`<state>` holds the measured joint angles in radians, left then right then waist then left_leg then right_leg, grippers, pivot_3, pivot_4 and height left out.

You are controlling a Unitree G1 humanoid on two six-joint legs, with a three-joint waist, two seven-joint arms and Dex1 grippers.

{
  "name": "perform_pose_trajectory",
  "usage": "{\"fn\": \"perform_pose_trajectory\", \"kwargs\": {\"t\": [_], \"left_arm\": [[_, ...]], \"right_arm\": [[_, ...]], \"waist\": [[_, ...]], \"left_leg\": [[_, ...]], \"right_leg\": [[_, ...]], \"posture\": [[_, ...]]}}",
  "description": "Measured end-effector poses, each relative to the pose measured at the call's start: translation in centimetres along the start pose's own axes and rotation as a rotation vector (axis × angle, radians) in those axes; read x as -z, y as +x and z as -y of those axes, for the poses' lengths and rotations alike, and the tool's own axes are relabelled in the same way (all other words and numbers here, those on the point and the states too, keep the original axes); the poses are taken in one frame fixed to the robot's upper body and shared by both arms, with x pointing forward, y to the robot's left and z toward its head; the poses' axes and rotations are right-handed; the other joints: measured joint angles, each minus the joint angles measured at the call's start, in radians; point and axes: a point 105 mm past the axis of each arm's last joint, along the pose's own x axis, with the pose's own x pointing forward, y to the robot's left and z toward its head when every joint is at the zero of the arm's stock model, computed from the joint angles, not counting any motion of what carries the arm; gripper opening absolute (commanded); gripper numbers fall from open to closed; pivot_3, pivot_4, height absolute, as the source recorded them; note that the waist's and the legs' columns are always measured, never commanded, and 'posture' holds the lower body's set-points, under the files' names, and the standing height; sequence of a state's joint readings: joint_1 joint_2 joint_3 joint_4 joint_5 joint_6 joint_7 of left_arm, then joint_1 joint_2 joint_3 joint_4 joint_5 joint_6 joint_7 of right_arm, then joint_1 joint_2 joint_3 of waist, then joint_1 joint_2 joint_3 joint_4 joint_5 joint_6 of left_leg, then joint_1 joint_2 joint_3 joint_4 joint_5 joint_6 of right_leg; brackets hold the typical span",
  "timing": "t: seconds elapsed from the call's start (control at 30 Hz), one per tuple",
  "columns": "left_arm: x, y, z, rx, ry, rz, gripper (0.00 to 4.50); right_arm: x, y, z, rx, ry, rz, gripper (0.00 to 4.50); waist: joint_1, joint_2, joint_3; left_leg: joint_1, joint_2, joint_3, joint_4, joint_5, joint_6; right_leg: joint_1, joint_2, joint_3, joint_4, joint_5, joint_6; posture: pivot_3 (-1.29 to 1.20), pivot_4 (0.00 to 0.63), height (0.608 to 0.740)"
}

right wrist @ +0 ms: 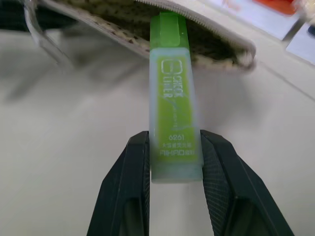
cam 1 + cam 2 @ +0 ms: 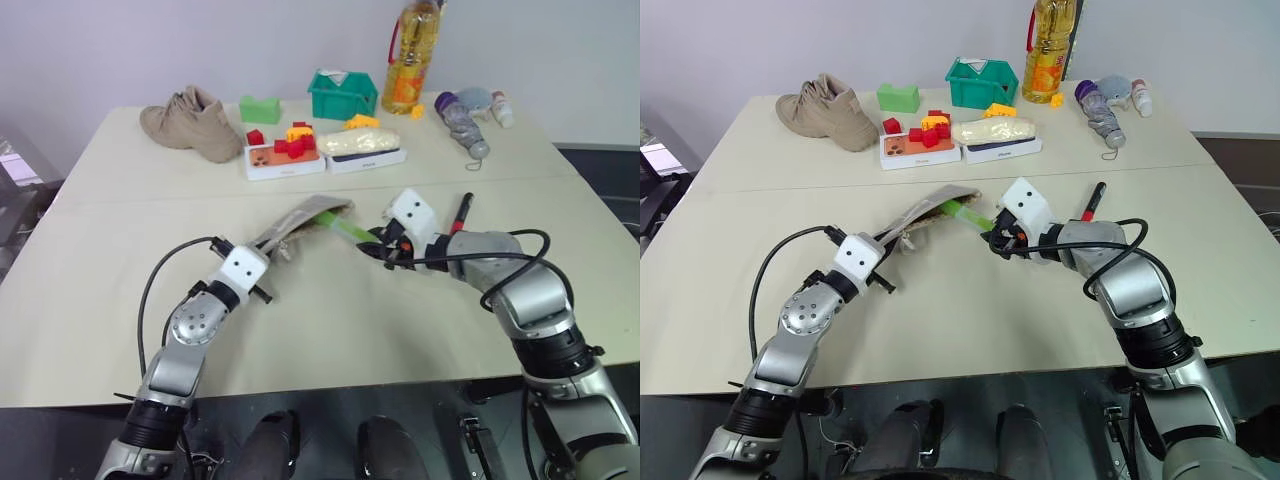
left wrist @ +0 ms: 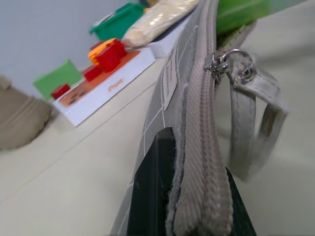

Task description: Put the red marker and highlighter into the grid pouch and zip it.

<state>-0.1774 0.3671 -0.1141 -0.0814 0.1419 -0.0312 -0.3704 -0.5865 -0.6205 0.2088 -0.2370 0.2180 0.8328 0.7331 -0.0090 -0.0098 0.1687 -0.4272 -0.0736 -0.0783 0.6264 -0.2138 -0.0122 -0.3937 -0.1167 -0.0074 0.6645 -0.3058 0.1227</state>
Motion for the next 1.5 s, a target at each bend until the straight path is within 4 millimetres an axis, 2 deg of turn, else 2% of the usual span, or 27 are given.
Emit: {"fn": "perform_pose_trajectory", "kwargs": {"t": [0.1, 0.2, 0.37, 0.43, 0.5, 0.6, 0.8, 0.9, 0.97, 1.0, 1.03, 1.1, 1.17, 1.23, 1.33, 1.43, 1.5], "left_arm": [[-0.3, -0.4, 1.0, 0.088, 0.069, 0.031, 0.00], [-0.9, -0.9, 2.2, 0.223, 0.143, 0.078, 0.00], [-1.1, -1.5, 2.6, 0.313, 0.161, 0.101, 0.00], [-1.1, -1.6, 2.6, 0.328, 0.155, 0.104, 0.00], [-1.1, -1.7, 2.7, 0.335, 0.156, 0.105, 0.00], [-1.2, -1.6, 2.6, 0.324, 0.147, 0.106, 0.00], [-0.8, -0.9, 2.1, 0.232, 0.098, 0.073, 0.00], [-0.5, -0.4, 1.8, 0.157, 0.059, 0.044, 0.00], [-0.2, -0.1, 1.4, 0.107, 0.044, 0.020, 0.00], [0.0, 0.1, 1.1, 0.076, 0.032, 0.008, 0.00], [-0.1, 0.5, 1.0, 0.058, 0.026, 0.006, 0.00], [0.1, 0.6, 0.7, 0.030, 0.024, -0.006, 0.00], [0.3, 0.6, 0.6, 0.017, 0.014, -0.017, 0.00], [0.3, 0.8, 0.7, 0.010, 0.004, -0.016, 0.00], [0.3, 0.8, 0.7, 0.010, 0.001, -0.017, 0.00], [0.2, 1.0, 0.9, 0.012, -0.003, -0.014, 0.00], [0.3, 1.0, 0.9, 0.012, -0.005, -0.018, 0.00]], "right_arm": [[0.4, -0.5, -0.4, -0.040, -0.114, -0.050, 0.87], [0.3, -0.7, -1.8, -0.128, -0.281, -0.070, 0.87], [0.0, -0.3, -3.2, -0.203, -0.356, -0.052, 0.87], [-0.3, -0.2, -3.5, -0.219, -0.358, -0.041, 1.95], [-1.1, 0.0, -3.8, -0.236, -0.362, -0.012, 2.80], [-1.6, -0.3, -3.8, -0.245, -0.346, 0.014, 4.34], [-1.9, -3.3, -1.7, -0.187, -0.237, 0.076, 4.34], [-1.4, -4.4, 1.4, -0.065, -0.135, 0.083, 4.34], [0.2, -4.6, 4.5, 0.079, -0.039, 0.040, 4.34], [1.3, -4.6, 7.0, 0.205, 0.057, 0.012, 4.34], [2.9, -5.0, 9.1, 0.323, 0.142, -0.034, 4.34], [5.6, -6.0, 11.9, 0.504, 0.260, -0.115, 4.34], [8.0, -6.3, 13.2, 0.628, 0.369, -0.151, 4.34], [9.7, -5.9, 13.3, 0.676, 0.456, -0.170, 4.34], [11.2, -5.1, 13.5, 0.725, 0.562, -0.173, 4.34], [11.4, -4.8, 13.8, 0.753, 0.630, -0.151, 3.51], [11.3, -4.5, 13.9, 0.761, 0.633, -0.141, 2.40]], "waist": [[0.000, 0.000, 0.000], [-0.002, 0.000, 0.000], [-0.002, 0.000, 0.000], [-0.001, 0.000, 0.000], [-0.001, 0.000, 0.000], [0.002, 0.000, 0.000], [0.006, 0.000, 0.000], [0.008, 0.000, 0.000], [0.008, 0.000, 0.000], [0.005, 0.000, 0.000], [0.005, 0.000, 0.000], [0.010, 0.000, 0.000], [0.014, 0.000, 0.000], [0.012, 0.000, 0.000], [0.011, 0.000, 0.000], [0.011, 0.000, 0.000], [0.011, 0.000, 0.000]], "left_leg": [[0.000, 0.000, 0.000, 0.000, 0.000, 0.000], [0.000, 0.000, 0.000, -0.001, 0.000, 0.000], [0.000, 0.000, 0.000, -0.001, 0.000, 0.000], [0.000, 0.000, 0.000, 0.000, 0.000, 0.000], [0.000, 0.000, 0.000, 0.000, 0.000, 0.000], [0.000, 0.000, -0.001, 0.000, 0.000, 0.000], [0.000, 0.000, 0.000, 0.000, 0.000, 0.000], [0.001, 0.000, 0.000, 0.001, 0.000, 0.000], [0.001, 0.000, 0.000, 0.001, 0.000, 0.000], [0.001, 0.000, 0.000, 0.001, 0.000, 0.000], [0.001, 0.000, 0.000, 0.001, 0.000, 0.000], [0.001, 0.000, 0.000, 0.001, 0.000, 0.000], [0.000, 0.000, 0.001, 0.000, 0.000, 0.000], [0.000, 0.000, 0.002, -0.001, 0.000, 0.000], [0.001, 0.000, 0.002, 0.000, 0.000, 0.000], [0.001, 0.000, 0.002, 0.001, 0.000, 0.000], [0.001, 0.000, 0.002, 0.001, 0.000, 0.000]], "right_leg": [[0.000, 0.000, 0.000, 0.000, 0.000, 0.000], [0.000, 0.000, 0.000, -0.001, 0.000, 0.000], [0.000, 0.000, 0.000, -0.001, 0.000, 0.000], [0.000, 0.000, 0.000, -0.001, 0.000, 0.000], [0.000, 0.000, 0.000, -0.001, 0.000, 0.000], [0.000, 0.000, 0.000, -0.001, 0.000, 0.000], [0.001, 0.000, 0.000, -0.001, 0.000, 0.000], [0.001, 0.000, 0.000, 0.000, 0.000, 0.000], [0.001, 0.000, 0.000, 0.000, 0.000, 0.000], [0.002, 0.000, 0.000, 0.000, 0.000, 0.000], [0.001, 0.000, 0.000, 0.001, 0.000, 0.000], [0.001, 0.000, 0.000, 0.000, 0.000, 0.000], [0.000, 0.000, 0.000, 0.000, 0.000, 0.000], [0.000, 0.000, 0.000, 0.000, 0.000, 0.000], [0.000, 0.000, 0.001, 0.000, 0.000, 0.000], [0.001, 0.000, 0.001, 0.000, 0.000, 0.000], [0.001, 0.000, 0.001, 0.000, 0.000, 0.000]], "posture": [[0.00, 0.150, 0.739], [0.00, 0.150, 0.739], [0.00, 0.150, 0.739], [0.00, 0.150, 0.739], [0.00, 0.150, 0.739], [0.00, 0.150, 0.739], [0.00, 0.150, 0.739], [0.00, 0.150, 0.739], [0.00, 0.150, 0.739], [0.00, 0.150, 0.739], [0.00, 0.150, 0.739], [0.00, 0.150, 0.739], [0.00, 0.150, 0.739], [0.00, 0.150, 0.739], [0.00, 0.150, 0.739], [0.00, 0.150, 0.739], [0.00, 0.150, 0.739]]}}
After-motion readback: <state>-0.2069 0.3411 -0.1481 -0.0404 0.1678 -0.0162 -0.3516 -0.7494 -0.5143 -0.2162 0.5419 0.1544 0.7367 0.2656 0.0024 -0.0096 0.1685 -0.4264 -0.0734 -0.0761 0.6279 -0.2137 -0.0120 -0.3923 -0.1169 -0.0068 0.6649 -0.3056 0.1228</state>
